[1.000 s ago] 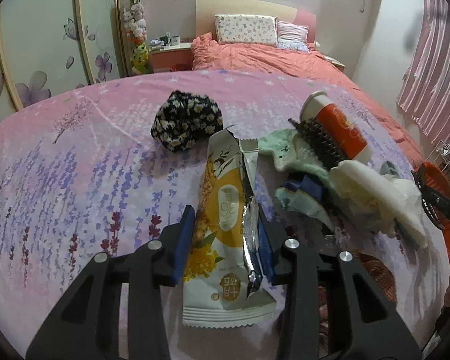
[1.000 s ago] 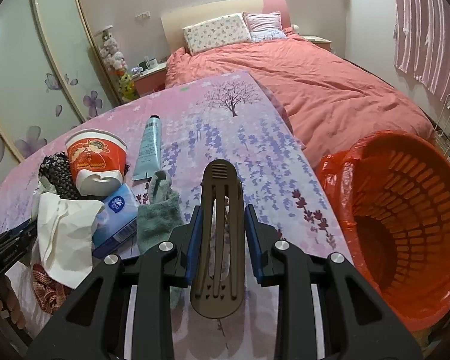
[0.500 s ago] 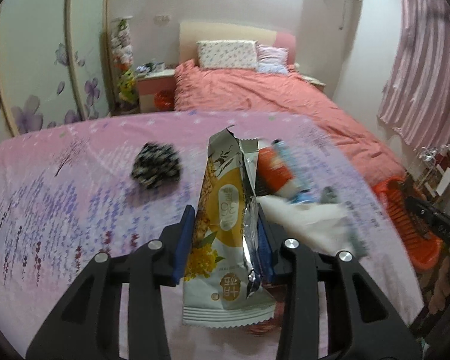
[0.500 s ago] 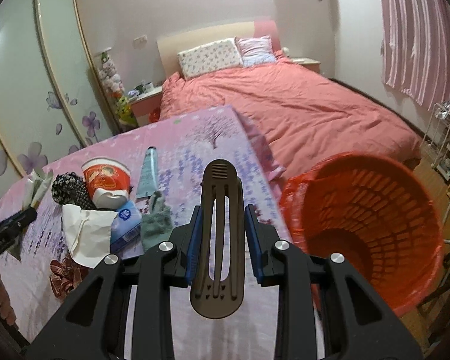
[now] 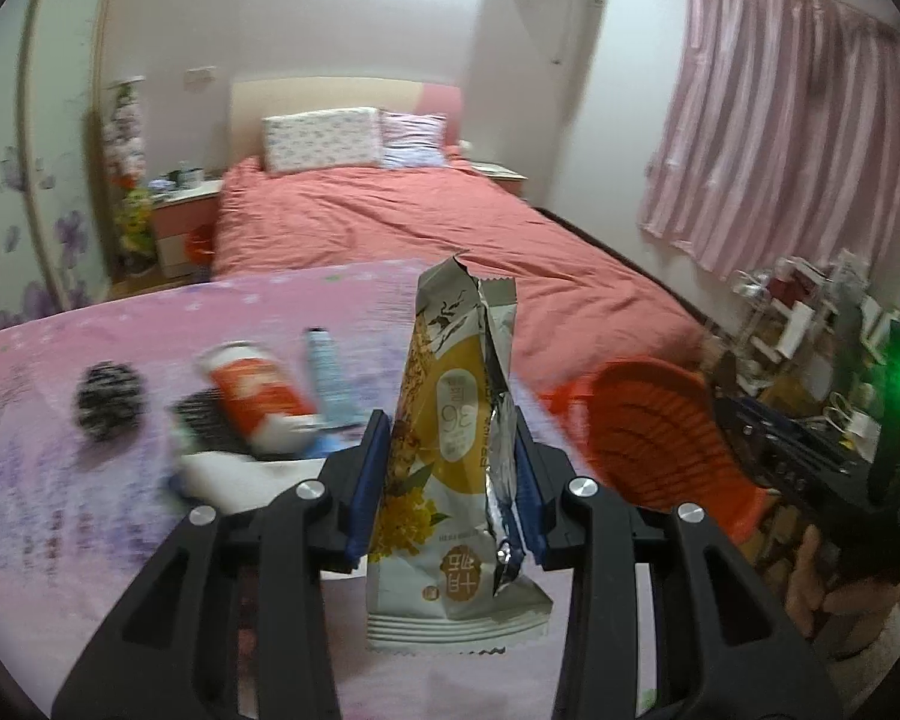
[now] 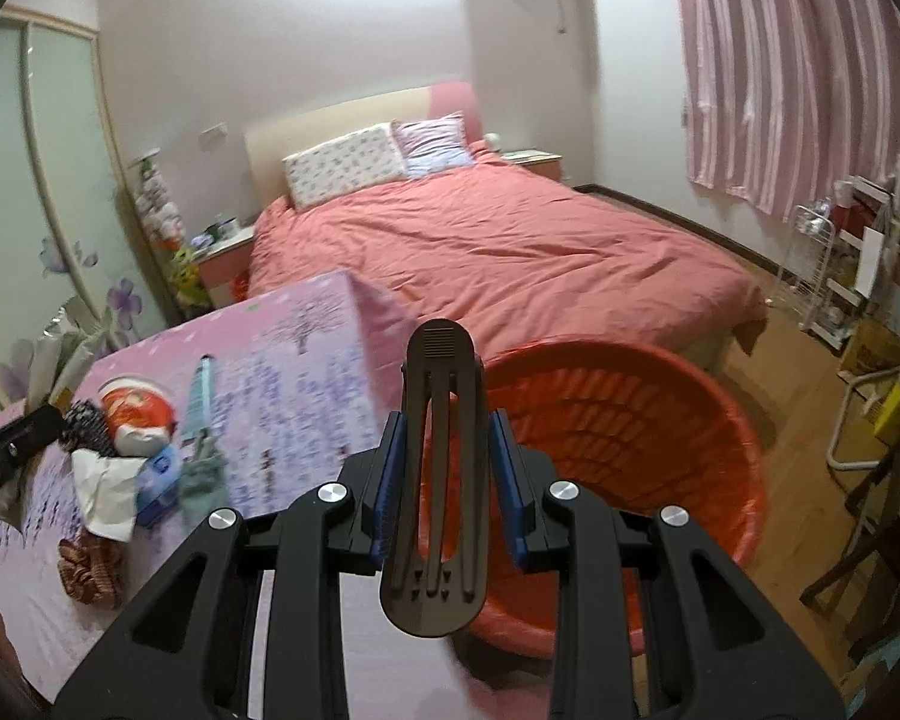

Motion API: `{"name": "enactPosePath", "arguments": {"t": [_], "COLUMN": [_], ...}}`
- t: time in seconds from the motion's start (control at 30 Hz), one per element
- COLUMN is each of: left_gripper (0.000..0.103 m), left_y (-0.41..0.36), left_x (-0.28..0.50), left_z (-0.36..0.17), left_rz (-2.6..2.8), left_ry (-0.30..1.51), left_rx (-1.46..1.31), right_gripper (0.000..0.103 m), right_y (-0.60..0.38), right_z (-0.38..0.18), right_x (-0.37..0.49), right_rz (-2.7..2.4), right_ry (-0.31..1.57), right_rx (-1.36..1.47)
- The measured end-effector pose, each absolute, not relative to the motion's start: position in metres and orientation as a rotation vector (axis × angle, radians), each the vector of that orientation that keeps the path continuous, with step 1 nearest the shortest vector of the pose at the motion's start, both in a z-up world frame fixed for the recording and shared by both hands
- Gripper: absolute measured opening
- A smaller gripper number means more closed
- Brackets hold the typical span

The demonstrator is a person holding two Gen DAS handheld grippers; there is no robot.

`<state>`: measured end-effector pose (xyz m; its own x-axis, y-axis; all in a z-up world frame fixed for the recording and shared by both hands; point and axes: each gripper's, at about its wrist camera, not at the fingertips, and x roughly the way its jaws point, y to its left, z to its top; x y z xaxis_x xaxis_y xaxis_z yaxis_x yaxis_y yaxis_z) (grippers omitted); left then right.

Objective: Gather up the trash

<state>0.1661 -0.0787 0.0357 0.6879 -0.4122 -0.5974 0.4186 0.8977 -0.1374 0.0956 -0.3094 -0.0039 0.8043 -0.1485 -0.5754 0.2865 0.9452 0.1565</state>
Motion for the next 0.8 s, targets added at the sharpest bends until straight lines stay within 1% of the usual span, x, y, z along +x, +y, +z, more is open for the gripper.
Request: {"name": "enactPosePath", "arguments": {"t": [0.2, 0.4, 0.6, 0.67, 0.7, 0.73, 0.77, 0.8], "left_gripper": [0.038, 0.038, 0.039, 0.043, 0.047, 0.054, 0.056, 0.062], "left_y": [-0.151, -0.219, -0.264, -0.267, -0.27, -0.275, -0.277, -0.279], "left_x": [0.164, 0.169, 0.183, 0.187, 0.19, 0.194, 0.196, 0.199], "left_z": [0.026, 0.005, -0.016, -0.019, -0.022, -0.025, -0.028, -0.03], "left_rz": [-0.593, -0.693, -0.726, -0.728, -0.721, -0.712, -0.702, -0.689], "left_ry": [0.691, 0.738, 0.791, 0.799, 0.8, 0.806, 0.811, 0.816], "left_rx": [0.032, 0.064, 0.091, 0.092, 0.095, 0.099, 0.1, 0.1], "right_gripper": [0.029, 0.029, 0.029, 0.029, 0.029, 0.03, 0.035, 0.039], "right_y": [-0.35, -0.377, -0.401, -0.407, -0.411, -0.416, -0.419, -0.421], "right_z": [-0.008, -0.02, -0.032, -0.034, -0.036, -0.038, -0.039, -0.04], "right_x": [0.094, 0.098, 0.103, 0.109, 0.113, 0.114, 0.113, 0.114], "right_rz": [-0.286, -0.311, -0.322, -0.32, -0.318, -0.313, -0.31, -0.314], "right_ry": [0.577, 0.58, 0.598, 0.605, 0.616, 0.621, 0.622, 0.624], "right_rx": [0.304, 0.346, 0.398, 0.408, 0.421, 0.441, 0.455, 0.461]}}
